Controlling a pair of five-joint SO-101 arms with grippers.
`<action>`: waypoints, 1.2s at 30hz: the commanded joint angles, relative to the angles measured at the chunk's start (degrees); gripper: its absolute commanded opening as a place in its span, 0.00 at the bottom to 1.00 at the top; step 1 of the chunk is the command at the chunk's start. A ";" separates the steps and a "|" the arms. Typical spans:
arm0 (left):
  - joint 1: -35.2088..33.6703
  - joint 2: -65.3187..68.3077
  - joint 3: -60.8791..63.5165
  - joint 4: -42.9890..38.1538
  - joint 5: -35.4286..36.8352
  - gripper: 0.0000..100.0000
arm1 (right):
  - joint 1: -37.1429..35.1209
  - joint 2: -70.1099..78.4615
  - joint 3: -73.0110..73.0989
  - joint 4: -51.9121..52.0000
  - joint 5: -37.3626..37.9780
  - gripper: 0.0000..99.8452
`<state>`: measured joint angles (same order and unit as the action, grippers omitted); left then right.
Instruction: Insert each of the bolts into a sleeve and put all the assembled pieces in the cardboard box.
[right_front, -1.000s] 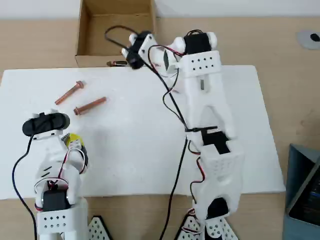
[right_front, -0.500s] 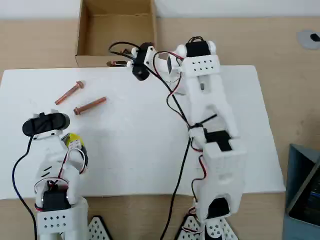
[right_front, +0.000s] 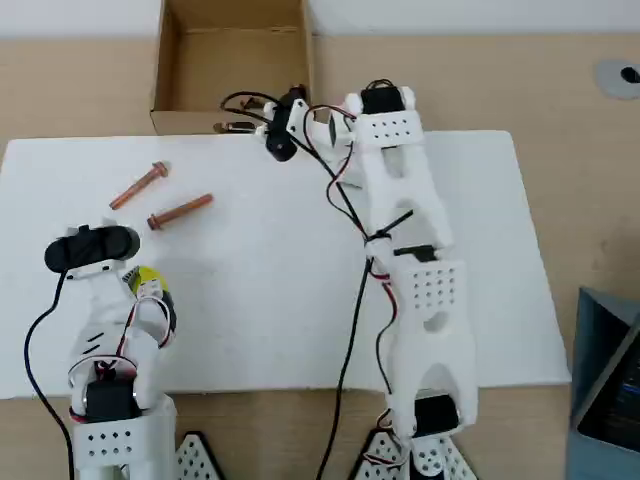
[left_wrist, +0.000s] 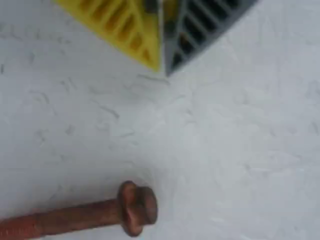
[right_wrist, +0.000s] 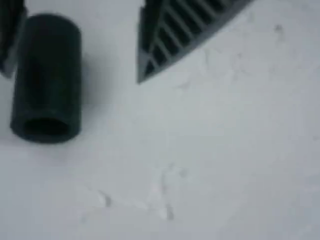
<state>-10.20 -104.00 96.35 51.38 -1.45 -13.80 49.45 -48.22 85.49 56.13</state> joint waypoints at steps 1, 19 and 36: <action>-0.70 -0.57 0.62 0.26 -0.18 0.00 | 1.54 1.80 -6.55 0.35 0.44 0.18; -0.70 -0.57 0.70 0.26 -0.18 0.00 | 1.27 11.21 -12.18 4.92 0.44 0.06; -0.70 -0.57 0.62 0.18 -0.44 0.00 | 0.13 8.48 -33.63 17.05 -7.21 0.01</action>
<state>-10.20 -104.00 96.35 51.38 -1.45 -12.92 61.49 -76.97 101.05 50.95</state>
